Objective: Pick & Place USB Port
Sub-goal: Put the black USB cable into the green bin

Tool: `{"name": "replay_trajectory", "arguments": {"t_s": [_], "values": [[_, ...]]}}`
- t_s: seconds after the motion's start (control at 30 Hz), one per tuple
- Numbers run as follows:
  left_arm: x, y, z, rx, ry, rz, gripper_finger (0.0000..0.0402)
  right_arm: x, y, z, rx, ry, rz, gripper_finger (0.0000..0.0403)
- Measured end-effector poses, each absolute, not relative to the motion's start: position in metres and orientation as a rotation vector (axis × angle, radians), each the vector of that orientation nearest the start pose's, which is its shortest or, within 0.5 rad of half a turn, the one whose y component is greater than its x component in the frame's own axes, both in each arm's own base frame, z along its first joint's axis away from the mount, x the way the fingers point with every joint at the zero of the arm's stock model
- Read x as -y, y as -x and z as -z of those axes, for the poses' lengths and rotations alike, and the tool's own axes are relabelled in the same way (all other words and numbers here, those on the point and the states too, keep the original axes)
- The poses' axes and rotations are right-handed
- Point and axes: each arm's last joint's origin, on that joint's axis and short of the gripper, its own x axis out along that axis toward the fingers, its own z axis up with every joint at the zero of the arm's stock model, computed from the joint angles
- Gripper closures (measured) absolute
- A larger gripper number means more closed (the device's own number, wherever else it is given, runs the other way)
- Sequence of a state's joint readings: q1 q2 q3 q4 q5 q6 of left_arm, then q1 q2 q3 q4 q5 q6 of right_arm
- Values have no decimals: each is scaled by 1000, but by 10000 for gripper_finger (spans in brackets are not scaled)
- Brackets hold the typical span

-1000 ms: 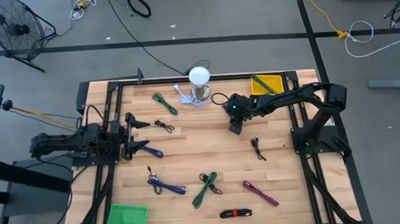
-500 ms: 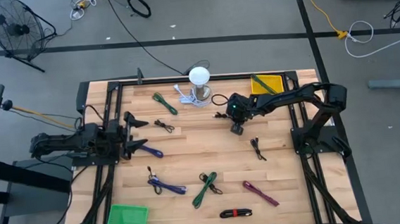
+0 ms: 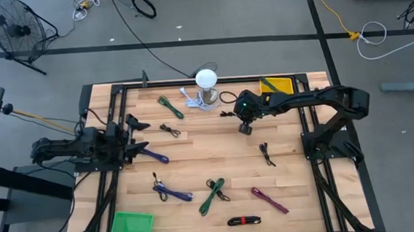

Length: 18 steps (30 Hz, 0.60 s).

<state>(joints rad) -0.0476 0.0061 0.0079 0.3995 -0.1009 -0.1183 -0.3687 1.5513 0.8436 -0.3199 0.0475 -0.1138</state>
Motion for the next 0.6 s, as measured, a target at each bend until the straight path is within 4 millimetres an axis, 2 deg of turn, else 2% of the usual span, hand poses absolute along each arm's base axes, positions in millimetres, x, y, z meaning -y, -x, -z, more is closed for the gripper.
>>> {"name": "replay_trajectory", "arguments": {"t_s": [0.2,0.33,0.47,0.6], "values": [[1,-89,-205,419,225,-14,62,101,-267,-187,-983,-75,310,401],[-2,-89,-205,429,248,-110,62,89,-273,-204,-947,-69,251,401],[-2,-93,-205,424,274,-142,62,74,-289,-230,-863,-24,198,401],[-2,-101,-208,420,273,-142,62,60,-306,-267,-750,49,136,401]]}}
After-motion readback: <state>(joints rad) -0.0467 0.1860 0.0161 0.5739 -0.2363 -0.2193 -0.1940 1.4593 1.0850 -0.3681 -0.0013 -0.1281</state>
